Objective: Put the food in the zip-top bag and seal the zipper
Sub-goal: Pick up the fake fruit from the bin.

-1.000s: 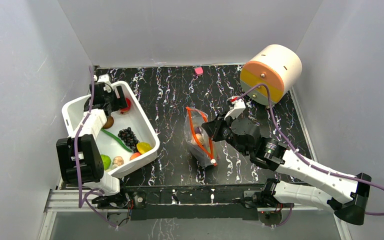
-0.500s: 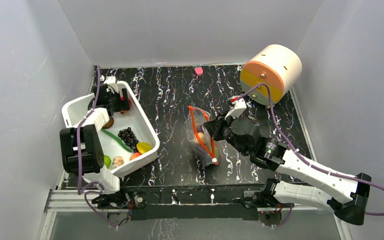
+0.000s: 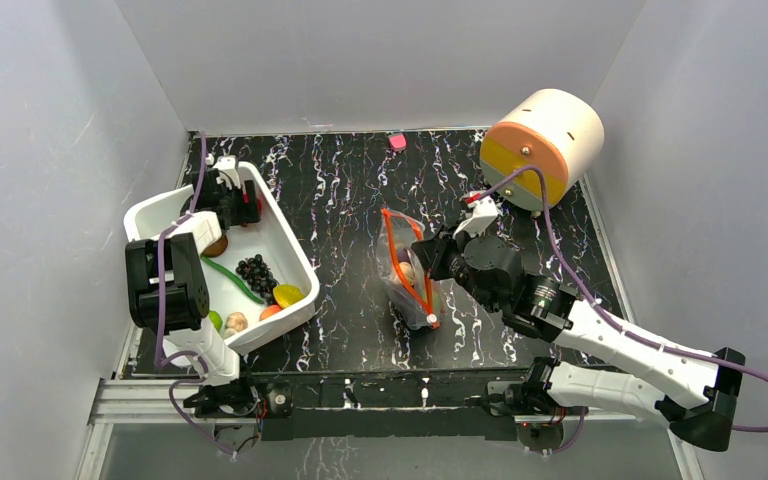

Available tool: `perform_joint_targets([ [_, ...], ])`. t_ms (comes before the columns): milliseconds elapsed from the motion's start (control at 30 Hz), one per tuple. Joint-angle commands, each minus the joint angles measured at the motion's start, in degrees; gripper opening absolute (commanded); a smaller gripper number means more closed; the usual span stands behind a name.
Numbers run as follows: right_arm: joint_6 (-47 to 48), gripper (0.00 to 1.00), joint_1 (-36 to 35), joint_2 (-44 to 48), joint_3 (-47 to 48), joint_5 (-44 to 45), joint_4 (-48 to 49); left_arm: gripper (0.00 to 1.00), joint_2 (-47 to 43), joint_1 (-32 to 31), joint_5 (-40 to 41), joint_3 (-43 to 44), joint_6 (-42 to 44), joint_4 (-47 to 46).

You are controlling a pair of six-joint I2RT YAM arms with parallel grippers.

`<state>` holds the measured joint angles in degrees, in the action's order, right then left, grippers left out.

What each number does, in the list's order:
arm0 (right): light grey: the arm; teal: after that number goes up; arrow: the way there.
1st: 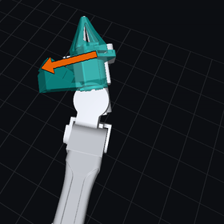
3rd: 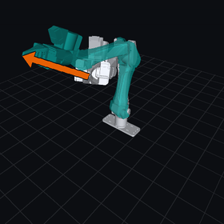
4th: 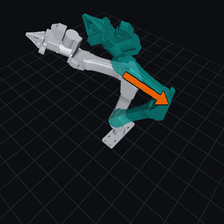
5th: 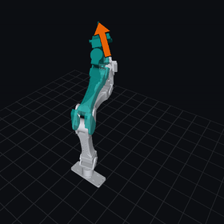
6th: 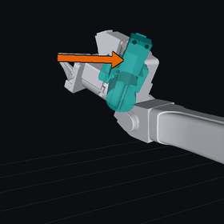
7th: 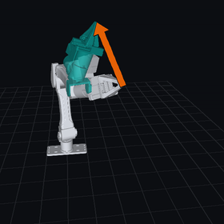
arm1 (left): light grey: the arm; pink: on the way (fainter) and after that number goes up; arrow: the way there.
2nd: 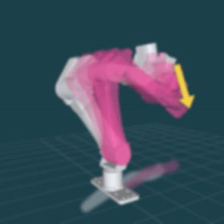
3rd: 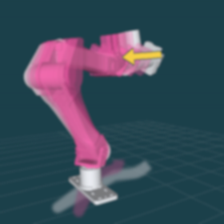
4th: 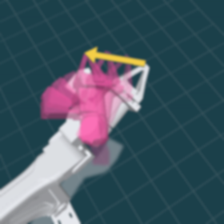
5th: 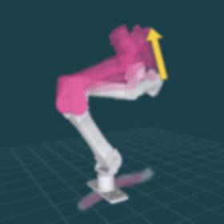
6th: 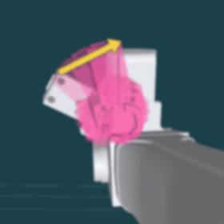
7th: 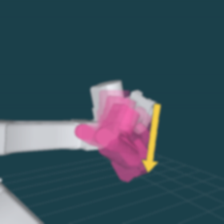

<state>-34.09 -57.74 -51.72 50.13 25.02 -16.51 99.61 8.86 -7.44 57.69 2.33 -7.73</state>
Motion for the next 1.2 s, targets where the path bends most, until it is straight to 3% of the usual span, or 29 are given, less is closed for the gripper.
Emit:
perform_joint_targets([
  [0,0.0,0.0,0.1,2.0,2.5,2.2,2.4,0.63,0.0,-0.3,0.8,3.2,-0.3,0.3],
  [467,0.2,0.0,0.1,2.9,1.8,2.2,2.0,0.43,-10.8,-0.8,12.3,1.9,-10.0,12.7],
  [733,-0.8,0.0,0.1,3.3,1.2,1.4,1.8,0.42,-16.8,-0.9,8.7,2.3,-17.5,26.0],
  [1000,-2.4,0.0,0.1,2.3,-0.5,0.1,2.2,0.42,-26.2,-1.0,10.0,1.1,-17.4,32.8],
  [1167,-2.8,0.0,0.1,1.1,-0.4,-0.2,3.2,0.41,-29.8,-1.0,6.7,3.3,-18.4,37.0],
])
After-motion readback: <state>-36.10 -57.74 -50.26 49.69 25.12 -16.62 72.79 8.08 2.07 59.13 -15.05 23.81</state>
